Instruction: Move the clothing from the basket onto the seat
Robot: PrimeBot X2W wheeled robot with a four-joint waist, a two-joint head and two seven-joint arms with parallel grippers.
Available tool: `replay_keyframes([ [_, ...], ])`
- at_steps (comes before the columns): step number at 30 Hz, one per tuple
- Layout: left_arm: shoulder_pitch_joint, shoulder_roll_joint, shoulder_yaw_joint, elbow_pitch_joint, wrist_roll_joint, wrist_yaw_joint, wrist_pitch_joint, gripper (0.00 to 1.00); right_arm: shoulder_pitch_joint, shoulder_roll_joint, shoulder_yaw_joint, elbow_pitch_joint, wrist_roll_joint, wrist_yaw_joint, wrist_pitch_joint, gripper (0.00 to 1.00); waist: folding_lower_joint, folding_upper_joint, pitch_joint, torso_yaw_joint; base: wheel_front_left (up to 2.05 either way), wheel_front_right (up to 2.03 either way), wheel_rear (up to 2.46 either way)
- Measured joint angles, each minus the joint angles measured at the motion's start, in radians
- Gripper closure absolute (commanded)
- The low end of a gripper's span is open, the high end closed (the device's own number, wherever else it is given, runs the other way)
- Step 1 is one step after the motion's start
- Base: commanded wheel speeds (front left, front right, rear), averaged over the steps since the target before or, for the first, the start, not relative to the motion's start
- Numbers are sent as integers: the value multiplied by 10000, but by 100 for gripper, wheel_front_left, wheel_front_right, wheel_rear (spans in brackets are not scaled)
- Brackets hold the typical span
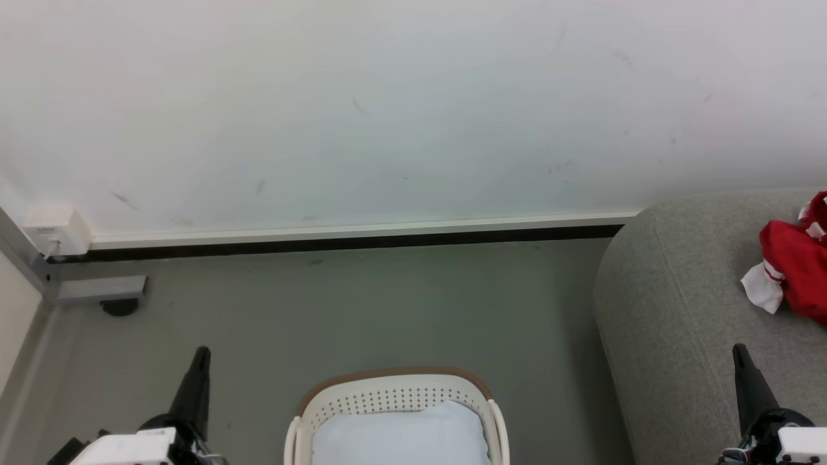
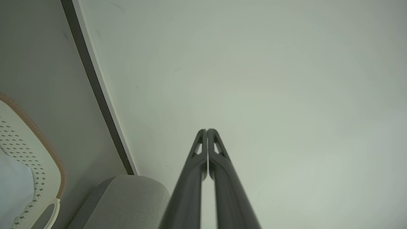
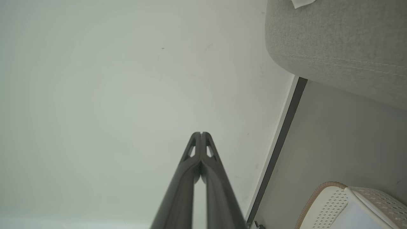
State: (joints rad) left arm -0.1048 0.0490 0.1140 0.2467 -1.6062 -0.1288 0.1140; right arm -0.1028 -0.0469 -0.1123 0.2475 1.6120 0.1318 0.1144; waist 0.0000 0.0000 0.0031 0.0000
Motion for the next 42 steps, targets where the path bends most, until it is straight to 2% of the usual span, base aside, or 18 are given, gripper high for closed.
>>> replay_keyframes([
  [42, -1, 0, 0, 0, 0, 0, 0, 100, 0, 0, 0, -2, 0, 0, 0, 100, 0, 0, 0, 0, 0, 0, 0],
])
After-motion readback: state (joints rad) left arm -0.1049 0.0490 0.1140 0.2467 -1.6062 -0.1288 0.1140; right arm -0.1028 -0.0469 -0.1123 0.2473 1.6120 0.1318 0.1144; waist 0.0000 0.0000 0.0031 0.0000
